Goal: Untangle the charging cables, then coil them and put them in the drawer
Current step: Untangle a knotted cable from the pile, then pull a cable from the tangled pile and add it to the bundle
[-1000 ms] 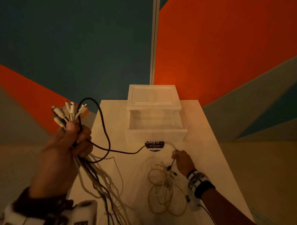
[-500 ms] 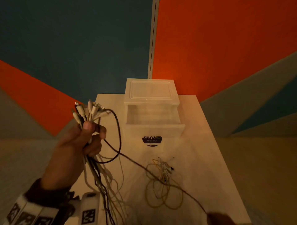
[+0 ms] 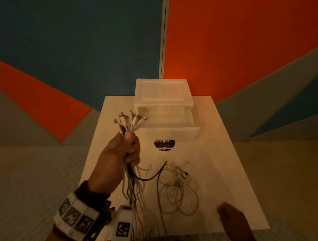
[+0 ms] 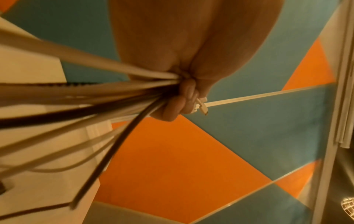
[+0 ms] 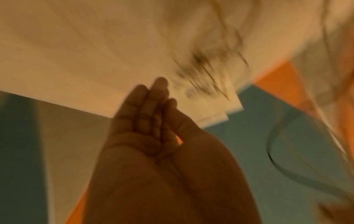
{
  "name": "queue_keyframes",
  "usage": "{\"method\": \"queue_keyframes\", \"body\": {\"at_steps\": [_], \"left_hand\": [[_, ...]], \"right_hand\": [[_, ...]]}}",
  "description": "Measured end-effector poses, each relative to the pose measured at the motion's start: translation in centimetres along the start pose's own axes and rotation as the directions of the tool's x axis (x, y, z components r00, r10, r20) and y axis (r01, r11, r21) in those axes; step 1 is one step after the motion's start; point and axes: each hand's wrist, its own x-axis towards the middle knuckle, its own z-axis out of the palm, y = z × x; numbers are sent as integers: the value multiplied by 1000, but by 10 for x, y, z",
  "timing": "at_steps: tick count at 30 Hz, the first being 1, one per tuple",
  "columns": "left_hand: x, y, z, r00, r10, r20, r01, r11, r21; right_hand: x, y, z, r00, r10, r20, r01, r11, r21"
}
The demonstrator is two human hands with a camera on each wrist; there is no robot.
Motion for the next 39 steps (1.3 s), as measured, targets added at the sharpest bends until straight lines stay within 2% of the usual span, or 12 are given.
{"method": "queue_keyframes", "body": {"at_steps": [3, 5, 8, 15, 18, 20, 23, 25, 28, 31, 34, 39], "left_hand": [[1, -10, 13, 999, -30, 35, 32, 998, -53], [1, -14, 20, 997, -41, 61, 44, 997, -57], [1, -14, 26, 994, -40, 98, 47, 997, -66], [-9, -7, 17, 994, -72, 78, 77, 995, -64], [-23, -22, 14, 993, -109, 46, 112, 993, -47], [-30, -33, 12, 990, -137, 32, 138, 989, -56], [-39, -41, 5, 981, -194, 25, 196, 972, -128], [-42, -42, -2, 977, -215, 9, 213, 961, -174], [-48, -36, -11, 975, -221, -29, 212, 961, -178], [-53, -30, -15, 975, -216, -55, 204, 963, -178], [-58, -25, -16, 975, -216, -59, 202, 962, -182], [-60, -17, -15, 972, -227, -66, 208, 953, -222]], "right_hand": [[13, -98, 5, 981, -183, 70, 165, 963, 212], [25, -143, 20, 887, -411, 210, 324, 879, 348], [32, -178, 48, 732, -538, 419, 376, 831, 410], [17, -131, 118, 319, -204, 926, 24, 978, 207], [12, -109, 130, 361, -41, 932, 230, 972, -46], [12, -102, 131, 330, -5, 944, 370, 921, -125], [26, -95, 127, 252, 34, 967, 366, 922, -128], [40, -85, 118, 359, -100, 928, 325, 945, -24], [50, -61, 104, 669, -258, 697, 167, 966, 197], [76, -44, 86, 947, -109, 303, 36, 970, 239], [125, -11, 77, 993, 111, -40, -105, 986, 128], [193, 25, 86, 978, 208, 6, -205, 966, -157]]}}
